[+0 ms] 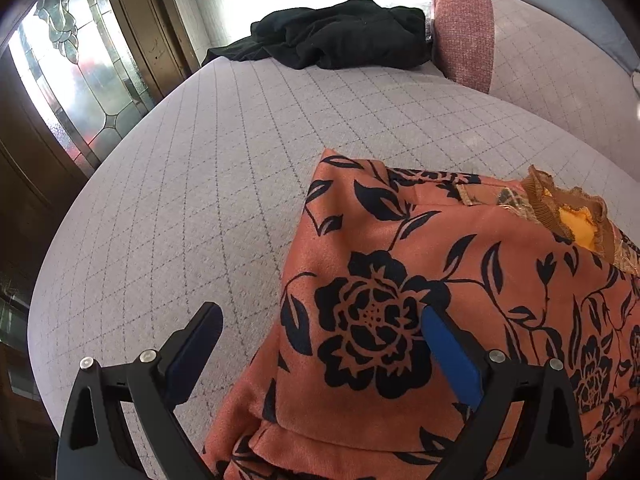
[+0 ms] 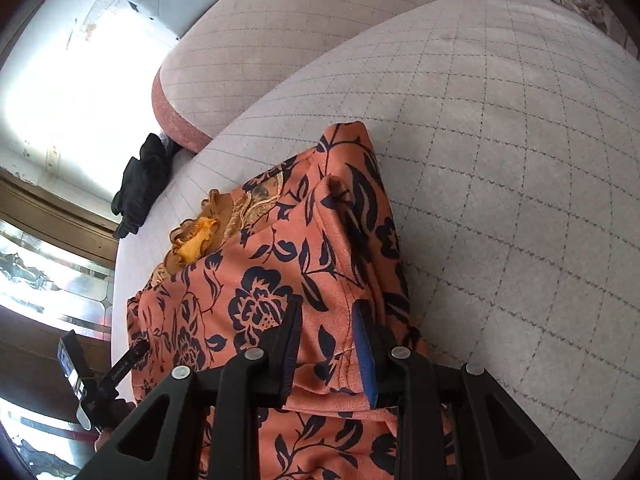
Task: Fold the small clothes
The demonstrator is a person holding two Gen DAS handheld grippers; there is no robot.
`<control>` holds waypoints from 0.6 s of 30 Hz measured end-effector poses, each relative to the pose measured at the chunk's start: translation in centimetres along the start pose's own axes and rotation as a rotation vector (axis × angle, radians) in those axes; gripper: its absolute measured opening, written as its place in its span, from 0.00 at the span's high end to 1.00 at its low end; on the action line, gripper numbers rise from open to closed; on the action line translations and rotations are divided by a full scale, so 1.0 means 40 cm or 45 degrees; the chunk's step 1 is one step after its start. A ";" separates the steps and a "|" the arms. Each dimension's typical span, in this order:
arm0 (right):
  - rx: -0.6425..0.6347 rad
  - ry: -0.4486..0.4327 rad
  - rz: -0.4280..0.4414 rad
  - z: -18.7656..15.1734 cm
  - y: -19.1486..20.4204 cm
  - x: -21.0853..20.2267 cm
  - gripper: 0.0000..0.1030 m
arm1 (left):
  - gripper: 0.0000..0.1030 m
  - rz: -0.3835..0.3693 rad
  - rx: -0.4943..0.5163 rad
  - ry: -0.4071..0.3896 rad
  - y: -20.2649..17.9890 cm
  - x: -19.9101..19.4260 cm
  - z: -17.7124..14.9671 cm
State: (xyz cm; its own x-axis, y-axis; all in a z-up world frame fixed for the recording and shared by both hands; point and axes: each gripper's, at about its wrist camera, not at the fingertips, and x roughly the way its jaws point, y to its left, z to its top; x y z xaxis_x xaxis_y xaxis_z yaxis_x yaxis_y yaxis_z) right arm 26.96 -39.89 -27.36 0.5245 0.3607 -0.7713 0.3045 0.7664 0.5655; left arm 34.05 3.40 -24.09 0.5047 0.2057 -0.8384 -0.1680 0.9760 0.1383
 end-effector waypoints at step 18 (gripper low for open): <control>-0.322 0.048 0.018 -0.103 0.136 0.050 0.64 | 0.00 -0.185 0.125 0.016 -0.056 -0.050 -0.051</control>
State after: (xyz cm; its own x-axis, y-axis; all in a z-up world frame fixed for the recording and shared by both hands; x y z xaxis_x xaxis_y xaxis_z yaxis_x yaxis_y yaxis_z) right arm 26.39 -32.82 -27.03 0.4956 0.3885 -0.7768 0.0865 0.8679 0.4892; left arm 31.70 0.68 -23.81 0.5067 0.0616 -0.8599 -0.0101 0.9978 0.0655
